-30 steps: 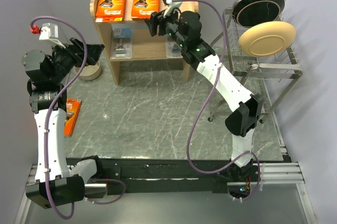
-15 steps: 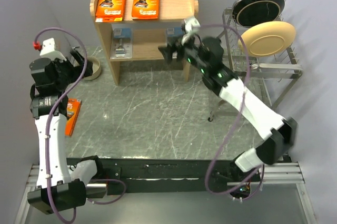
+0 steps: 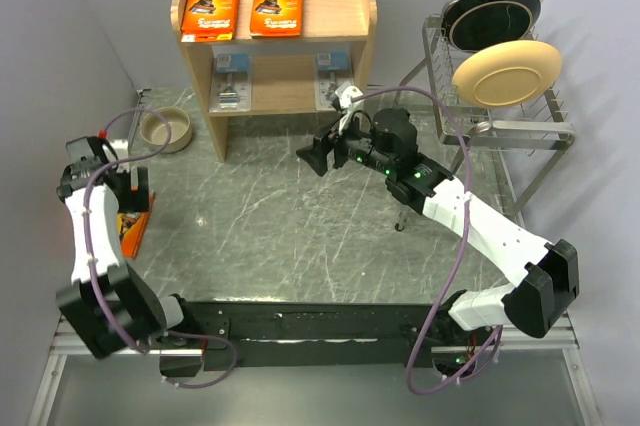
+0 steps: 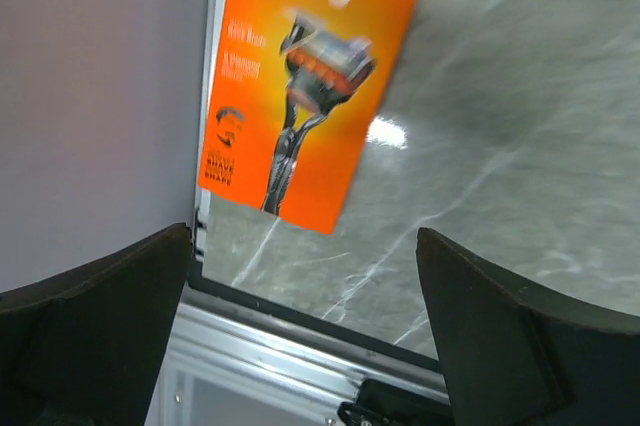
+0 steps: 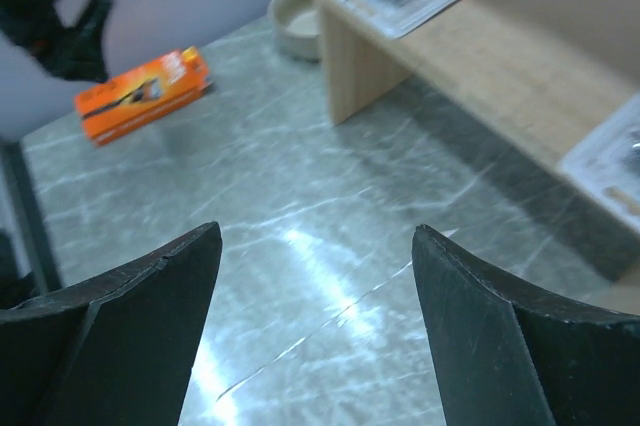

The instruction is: Place and organize the shaving razors onto the shelf

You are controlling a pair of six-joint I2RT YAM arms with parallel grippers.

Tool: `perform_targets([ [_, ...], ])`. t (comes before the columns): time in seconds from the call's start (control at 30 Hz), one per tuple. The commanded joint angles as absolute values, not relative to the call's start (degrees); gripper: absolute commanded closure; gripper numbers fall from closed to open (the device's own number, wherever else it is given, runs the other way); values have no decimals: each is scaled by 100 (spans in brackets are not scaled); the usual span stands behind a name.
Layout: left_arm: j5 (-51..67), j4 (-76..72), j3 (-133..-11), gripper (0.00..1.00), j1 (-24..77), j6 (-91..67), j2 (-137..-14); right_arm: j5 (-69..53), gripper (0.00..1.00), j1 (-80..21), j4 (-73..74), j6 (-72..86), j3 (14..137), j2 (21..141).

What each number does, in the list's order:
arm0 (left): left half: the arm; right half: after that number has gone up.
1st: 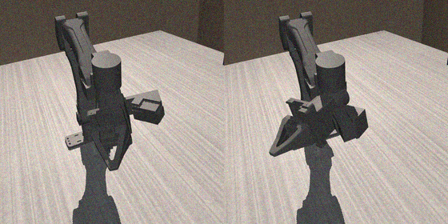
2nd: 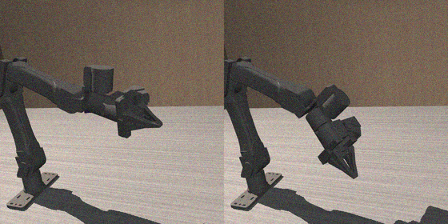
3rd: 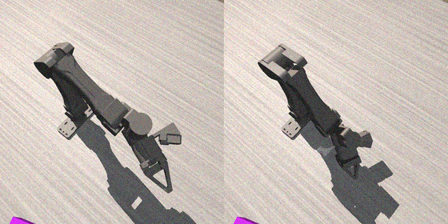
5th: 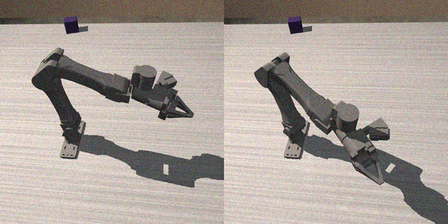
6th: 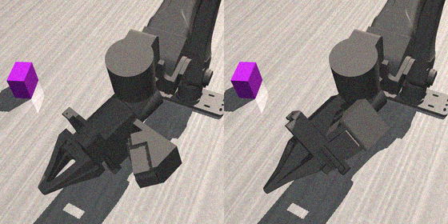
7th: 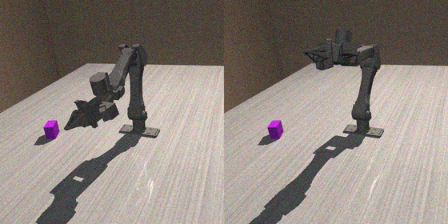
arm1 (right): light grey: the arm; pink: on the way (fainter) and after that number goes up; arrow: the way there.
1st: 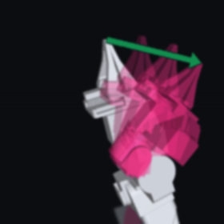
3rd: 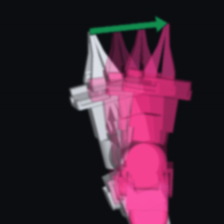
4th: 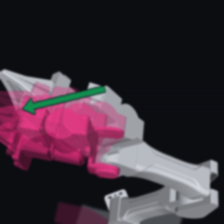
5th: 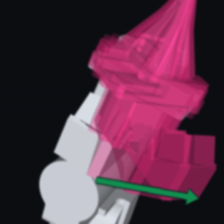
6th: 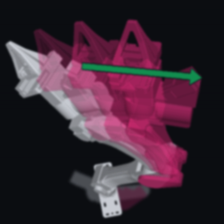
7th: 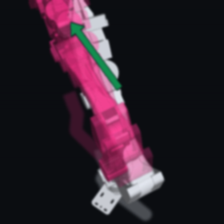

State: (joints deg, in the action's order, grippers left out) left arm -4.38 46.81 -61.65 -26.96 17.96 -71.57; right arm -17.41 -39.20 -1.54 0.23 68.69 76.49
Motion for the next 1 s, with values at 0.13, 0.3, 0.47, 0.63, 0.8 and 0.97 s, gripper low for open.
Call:
perform_targets([
  [0.13,-439,3860,-5898,1,-3138,1925,-8006,-2206,16,-4271,755,-175,7531,7822],
  [0.3,-369,3726,-5923,1,-3146,2118,-8700,-1969,16,-4403,1273,-255,7831,8050],
  [0.47,148,4051,-6231,19,-3138,2381,-9430,-1732,17,-4465,1520,-351,8051,8112],
  [0.63,518,4183,-6503,41,-3077,2627,-10133,-1372,17,-4579,1582,-510,8042,8112],
  [0.8,326,4184,-6276,51,-2594,3400,-10293,-1292,18,-4605,1854,-773,8095,8147],
  [0.97,44,4052,-5687,58,-1847,3699,-10248,-1257,18,-4606,1907,-905,8104,8209],
])
